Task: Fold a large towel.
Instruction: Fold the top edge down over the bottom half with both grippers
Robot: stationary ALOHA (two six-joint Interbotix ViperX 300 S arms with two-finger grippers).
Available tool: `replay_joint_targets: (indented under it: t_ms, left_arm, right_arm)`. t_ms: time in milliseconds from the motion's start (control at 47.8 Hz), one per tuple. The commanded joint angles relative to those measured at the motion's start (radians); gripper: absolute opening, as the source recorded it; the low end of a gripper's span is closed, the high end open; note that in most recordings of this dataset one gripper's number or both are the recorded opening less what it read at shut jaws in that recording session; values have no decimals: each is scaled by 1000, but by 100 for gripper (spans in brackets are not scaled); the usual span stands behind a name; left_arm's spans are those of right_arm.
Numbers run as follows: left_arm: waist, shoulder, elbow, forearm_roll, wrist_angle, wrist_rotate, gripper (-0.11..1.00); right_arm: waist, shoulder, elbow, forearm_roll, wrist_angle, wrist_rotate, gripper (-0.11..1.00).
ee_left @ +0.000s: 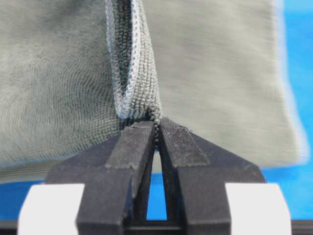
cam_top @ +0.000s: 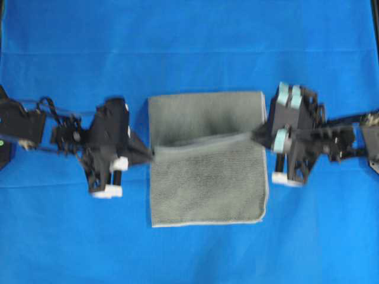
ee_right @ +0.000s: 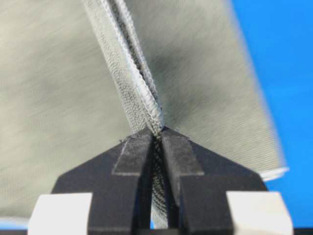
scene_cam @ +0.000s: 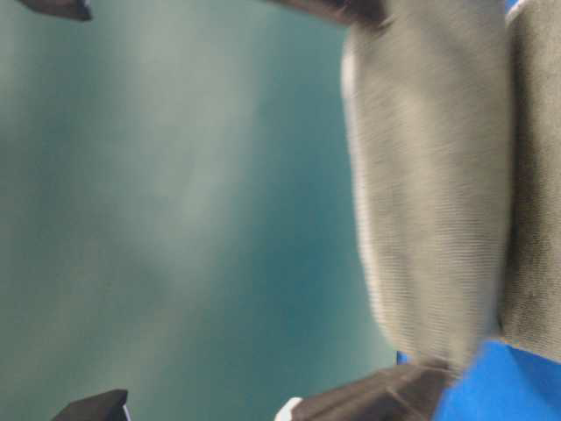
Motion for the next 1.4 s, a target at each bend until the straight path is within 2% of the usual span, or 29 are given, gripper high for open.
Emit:
replay_joint_targets:
  t_ms: [0, 146, 272, 418, 753, 795, 858, 921, 1004, 1109, 1151, 1193, 1297, 1381]
  left_arm:
    - [-60, 40, -34, -3, 11, -20, 2]
    - [-110, 124, -66, -3, 11, -40, 2]
    - [-149, 149, -80, -3, 11, -57, 2]
    - [-166, 150, -77, -3, 6, -84, 2]
    - [-183, 167, -89, -2, -58, -91, 2]
    - [-183, 166, -89, -3, -64, -89, 3]
    - [-183, 166, -89, -3, -66, -91, 3]
    - [-183, 166, -91, -3, -66, -91, 13]
    - [-183, 161, -87, -3, -63, -91, 36]
    - [-183, 152, -83, -3, -57, -91, 68]
    - [-184, 144, -86, -2, -46, -91, 77]
    - [-186, 127, -89, -2, -29, -89, 81]
    - [-186, 77, -95, -3, 15, -86, 77]
    - [-186, 26, -94, -2, 44, -77, 75]
  right_arm:
    - [44, 26, -14, 58, 5, 3, 4]
    - [92, 103, -26, 133, -49, 5, 4]
    - [109, 163, -40, 169, -124, 5, 4]
    - [114, 209, -55, 184, -189, 5, 4]
    - [115, 229, -72, 186, -175, 5, 6]
    - [117, 229, -74, 186, -175, 5, 12]
    - [121, 227, -80, 186, -173, 2, 32]
    - [130, 227, -92, 181, -166, -6, 50]
    - [150, 227, -117, 178, -146, -11, 67]
    - [178, 221, -144, 178, -110, -11, 63]
    - [193, 213, -152, 178, -87, -11, 62]
    - [210, 202, -163, 178, -61, -11, 63]
    - [247, 160, -192, 176, 6, -11, 63]
    - [265, 112, -207, 156, 43, -9, 63]
